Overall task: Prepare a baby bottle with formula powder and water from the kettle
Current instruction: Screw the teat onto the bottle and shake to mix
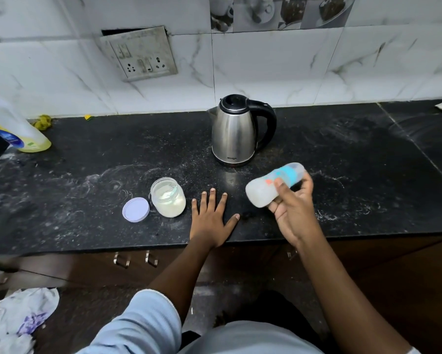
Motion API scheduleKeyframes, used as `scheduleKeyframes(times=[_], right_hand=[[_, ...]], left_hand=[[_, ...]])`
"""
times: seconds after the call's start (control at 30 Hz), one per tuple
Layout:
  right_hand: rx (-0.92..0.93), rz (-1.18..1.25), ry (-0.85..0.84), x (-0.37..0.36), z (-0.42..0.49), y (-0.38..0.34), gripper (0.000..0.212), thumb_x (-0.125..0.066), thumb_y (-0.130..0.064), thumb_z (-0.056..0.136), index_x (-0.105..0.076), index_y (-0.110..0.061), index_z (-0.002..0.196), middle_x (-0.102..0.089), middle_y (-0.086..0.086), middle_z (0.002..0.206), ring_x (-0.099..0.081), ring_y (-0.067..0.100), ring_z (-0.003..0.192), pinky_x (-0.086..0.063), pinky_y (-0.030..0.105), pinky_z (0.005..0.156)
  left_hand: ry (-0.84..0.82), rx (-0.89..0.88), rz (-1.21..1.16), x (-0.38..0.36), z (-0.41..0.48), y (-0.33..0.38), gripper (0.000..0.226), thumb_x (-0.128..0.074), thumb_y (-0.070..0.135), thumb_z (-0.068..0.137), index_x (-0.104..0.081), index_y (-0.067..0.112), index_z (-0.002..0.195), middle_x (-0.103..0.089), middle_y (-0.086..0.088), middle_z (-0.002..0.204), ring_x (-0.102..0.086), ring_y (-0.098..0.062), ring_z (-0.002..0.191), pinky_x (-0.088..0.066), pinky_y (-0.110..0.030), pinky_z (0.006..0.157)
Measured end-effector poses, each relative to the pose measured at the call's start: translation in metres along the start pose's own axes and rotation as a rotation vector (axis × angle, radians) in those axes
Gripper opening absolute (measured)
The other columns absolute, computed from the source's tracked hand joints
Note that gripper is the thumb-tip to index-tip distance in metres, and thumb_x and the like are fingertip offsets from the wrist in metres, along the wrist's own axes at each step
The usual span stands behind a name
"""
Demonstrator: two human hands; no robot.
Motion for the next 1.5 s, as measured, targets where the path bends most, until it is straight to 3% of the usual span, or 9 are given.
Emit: scheduleKeyframes(times=[0.1,0.27,0.5,0.57,0.73,0.97,1.17,1.37,1.5], right_hand=[[0.05,0.005,0.061,0.007,0.006,-0.005,0.068,-0.069,0.001,0.096,-0.036,-0.029,0.148,-0.069,0.01,0.125,-0.072,0.027,0.116,-0.062,0.05,0.085],[-0.171,-0.374,-0.362,0.003,-0.002,0.002,0.086,-0.084,-0.006,0.081,-0.044,-0.045,0.146,-0.072,0.019,0.124,-0.07,0.038,0.115,-0.061,0.055,0.089],[-0.001,0.052,0.053,0.006,0.003,0.001,0.067,-0.074,-0.009,0.091,-0.042,-0.025,0.147,-0.069,0.012,0.131,-0.07,0.029,0.121,-0.062,0.048,0.086],[-0.026,-0.008,0.018,0.005,0.002,0.0,0.066,-0.075,-0.01,0.089,-0.044,-0.028,0.144,-0.071,0.01,0.126,-0.072,0.027,0.117,-0.062,0.048,0.085],[-0.262,-0.292,-0.384,-0.003,-0.009,0.008,0.086,-0.083,-0.011,0.08,-0.042,-0.039,0.149,-0.068,0.022,0.128,-0.068,0.037,0.118,-0.059,0.058,0.095],[-0.053,-0.03,0.022,0.0,0.003,0.002,0.068,-0.073,-0.01,0.091,-0.038,-0.024,0.147,-0.067,0.014,0.131,-0.073,0.028,0.115,-0.063,0.046,0.083],[-0.212,-0.276,-0.27,0.001,-0.001,0.002,0.082,-0.084,-0.014,0.08,-0.043,-0.037,0.147,-0.07,0.019,0.128,-0.071,0.034,0.116,-0.062,0.052,0.086],[-0.02,-0.006,0.028,0.003,0.006,-0.004,0.072,-0.078,-0.016,0.084,-0.043,-0.024,0.146,-0.075,0.009,0.121,-0.072,0.031,0.118,-0.062,0.051,0.087],[-0.144,-0.178,-0.145,0.004,-0.001,0.002,0.073,-0.081,-0.013,0.082,-0.047,-0.033,0.143,-0.072,0.015,0.125,-0.073,0.03,0.113,-0.063,0.049,0.083]], left_hand=[[0.006,-0.001,-0.006,-0.001,0.0,0.0,0.087,-0.018,0.08,0.1,-0.008,0.033,0.172,0.003,-0.009,0.181,0.01,-0.032,0.167,0.01,-0.059,0.131],[-0.021,-0.01,0.041,0.0,0.001,0.0,0.095,-0.004,0.081,0.09,-0.003,0.032,0.171,0.005,-0.01,0.181,0.01,-0.033,0.167,0.009,-0.06,0.131],[-0.002,0.006,-0.006,-0.001,0.0,0.0,0.086,-0.018,0.079,0.1,-0.006,0.033,0.172,0.005,-0.008,0.181,0.012,-0.031,0.167,0.012,-0.058,0.131],[-0.004,0.004,0.0,0.0,0.0,0.001,0.085,-0.019,0.079,0.101,-0.006,0.033,0.172,0.005,-0.008,0.181,0.011,-0.031,0.167,0.011,-0.059,0.131],[-0.053,-0.02,0.07,0.002,0.001,0.0,0.088,-0.018,0.076,0.099,0.002,0.031,0.171,0.008,-0.011,0.181,0.013,-0.034,0.166,0.008,-0.062,0.131],[-0.006,0.003,-0.007,0.001,0.0,0.001,0.084,-0.022,0.078,0.102,-0.006,0.033,0.172,0.005,-0.008,0.181,0.012,-0.031,0.166,0.01,-0.059,0.131],[-0.022,-0.008,0.032,0.001,0.001,0.001,0.089,-0.014,0.079,0.097,-0.004,0.032,0.172,0.005,-0.009,0.181,0.011,-0.033,0.166,0.009,-0.06,0.131],[-0.012,0.005,0.003,0.0,0.0,0.0,0.086,-0.019,0.079,0.101,-0.005,0.032,0.172,0.005,-0.009,0.181,0.012,-0.032,0.166,0.01,-0.06,0.131],[-0.02,-0.007,0.021,0.001,0.0,0.001,0.087,-0.017,0.078,0.1,-0.003,0.032,0.172,0.005,-0.009,0.181,0.012,-0.033,0.166,0.01,-0.06,0.131]])
Point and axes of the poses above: each hand's wrist, its own z-axis towards the middle knuckle, its own x-axis out of the back of the hand, y = z × x, the point moved 4 cm from there along z, towards the middle knuckle
